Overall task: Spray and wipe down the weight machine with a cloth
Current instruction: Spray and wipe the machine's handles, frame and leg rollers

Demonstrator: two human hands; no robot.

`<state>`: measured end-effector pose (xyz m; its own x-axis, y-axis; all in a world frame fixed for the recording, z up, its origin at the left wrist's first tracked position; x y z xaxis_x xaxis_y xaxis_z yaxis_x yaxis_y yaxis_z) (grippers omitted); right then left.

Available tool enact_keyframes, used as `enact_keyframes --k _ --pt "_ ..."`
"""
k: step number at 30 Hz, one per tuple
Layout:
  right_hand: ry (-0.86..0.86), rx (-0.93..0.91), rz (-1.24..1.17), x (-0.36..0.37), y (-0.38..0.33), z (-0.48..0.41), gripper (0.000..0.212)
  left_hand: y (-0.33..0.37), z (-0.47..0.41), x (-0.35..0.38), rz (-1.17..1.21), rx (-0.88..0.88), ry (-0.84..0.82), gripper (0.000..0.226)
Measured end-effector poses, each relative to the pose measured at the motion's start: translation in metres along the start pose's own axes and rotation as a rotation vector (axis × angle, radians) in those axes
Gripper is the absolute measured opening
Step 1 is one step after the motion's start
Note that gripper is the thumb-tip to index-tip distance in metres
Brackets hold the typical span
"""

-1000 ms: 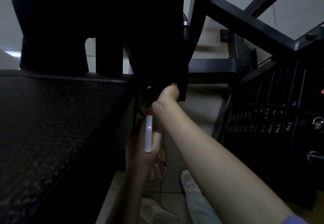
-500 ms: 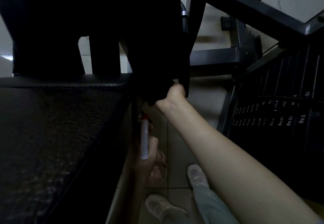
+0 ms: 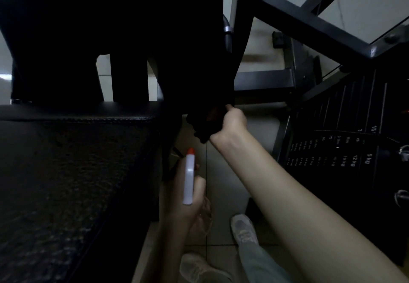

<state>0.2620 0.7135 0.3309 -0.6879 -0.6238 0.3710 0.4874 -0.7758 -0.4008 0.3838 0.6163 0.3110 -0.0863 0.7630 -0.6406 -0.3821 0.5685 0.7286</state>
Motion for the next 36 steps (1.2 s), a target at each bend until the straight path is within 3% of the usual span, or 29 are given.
enact_keyframes --k 3,6,10,30,36 --pt "0.06 -0.115 0.112 -0.029 -0.023 0.003 0.038 0.009 0.0 0.009 0.058 -0.006 -0.136 0.03" --pt "0.083 -0.213 0.075 -0.042 -0.061 0.0 0.038 0.019 -0.004 0.02 0.051 0.019 -0.203 0.016" --pt "0.129 -0.236 0.002 -0.058 -0.089 -0.022 0.034 0.032 -0.009 0.035 0.08 -0.026 -0.269 0.023" --pt "0.088 -0.212 0.115 -0.042 -0.103 -0.03 0.028 0.071 -0.037 0.04 0.14 -0.026 -0.098 0.017" --pt "0.121 -0.223 0.153 -0.043 -0.108 -0.031 0.029 0.086 -0.044 0.035 0.081 0.071 -0.056 0.015"
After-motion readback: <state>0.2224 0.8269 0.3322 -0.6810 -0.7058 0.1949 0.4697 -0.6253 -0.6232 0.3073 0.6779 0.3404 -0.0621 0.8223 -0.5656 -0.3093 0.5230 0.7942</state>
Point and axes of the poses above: each hand's wrist, its own z-axis away from the middle knuckle, its own x-axis out of the palm, y = z × x, the point moved 3 cm from there along -z, towards the middle knuckle, and after that the axes turned 8 degrees about -x, right-handed, at the moved point
